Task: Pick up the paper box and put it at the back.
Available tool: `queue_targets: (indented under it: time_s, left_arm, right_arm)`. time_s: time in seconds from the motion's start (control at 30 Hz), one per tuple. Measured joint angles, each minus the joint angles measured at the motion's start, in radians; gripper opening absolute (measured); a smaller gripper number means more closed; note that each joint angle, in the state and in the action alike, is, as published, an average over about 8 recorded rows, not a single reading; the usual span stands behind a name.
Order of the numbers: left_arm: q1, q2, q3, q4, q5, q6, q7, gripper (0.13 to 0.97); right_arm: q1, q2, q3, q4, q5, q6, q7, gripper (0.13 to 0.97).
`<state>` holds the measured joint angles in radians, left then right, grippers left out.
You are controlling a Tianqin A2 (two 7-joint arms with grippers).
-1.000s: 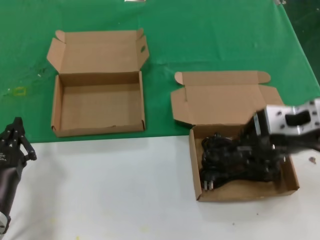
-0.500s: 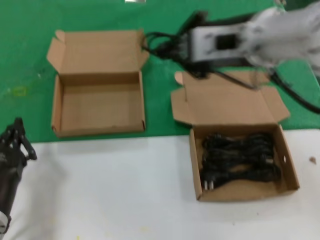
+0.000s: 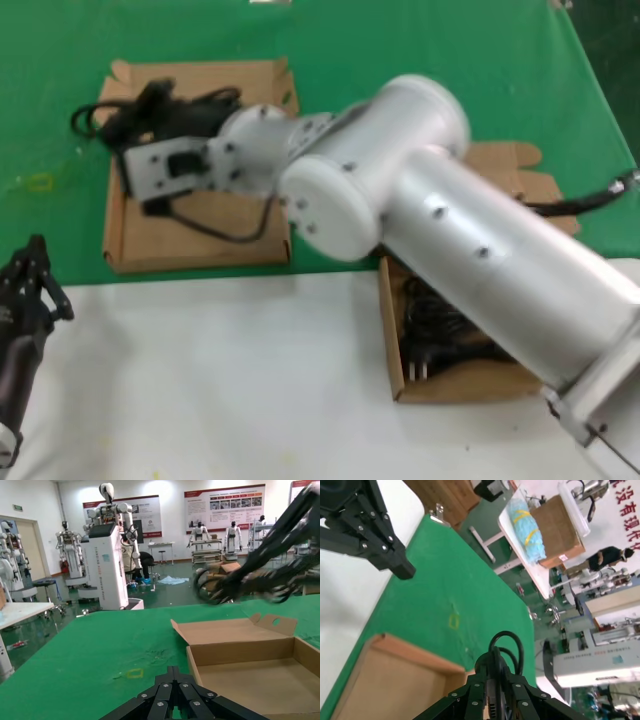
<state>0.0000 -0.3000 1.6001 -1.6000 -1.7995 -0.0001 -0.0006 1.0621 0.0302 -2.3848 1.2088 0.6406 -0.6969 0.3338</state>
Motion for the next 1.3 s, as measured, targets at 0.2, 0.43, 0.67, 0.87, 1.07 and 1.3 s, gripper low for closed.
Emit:
queue_targets:
  time_s: [0.2,0.43,0.67,0.87,1.07,1.3]
  left_arm:
    - [0.000,0.000,0.000,0.000,0.000,0.000,0.000,0.145]
    - [0.000,0.000,0.000,0.000,0.000,0.000,0.000,0.145]
    - [0.000,0.000,0.000,0.000,0.000,0.000,0.000,0.145]
    - [0.000,0.000,0.000,0.000,0.000,0.000,0.000,0.145]
    - [0.000,0.000,0.000,0.000,0.000,0.000,0.000,0.145]
    - [0.000,0.000,0.000,0.000,0.000,0.000,0.000,0.145]
  right_arm:
    - [0.095,-0.024,-0.228,-0.227,0.199,0.220,0.023,0.203]
    - [0.133,-0.029,-0.349,-0.368,0.381,0.320,0.000,0.203]
    - [0.125,-0.030,-0.366,-0.397,0.408,0.316,0.003,0.205]
    - [0.116,-0.030,-0.368,-0.401,0.374,0.284,0.031,0.219]
    - [0.123,-0.030,-0.368,-0.407,0.357,0.264,0.060,0.232]
    - [0.137,-0.013,-0.284,-0.340,0.385,0.258,0.089,0.309]
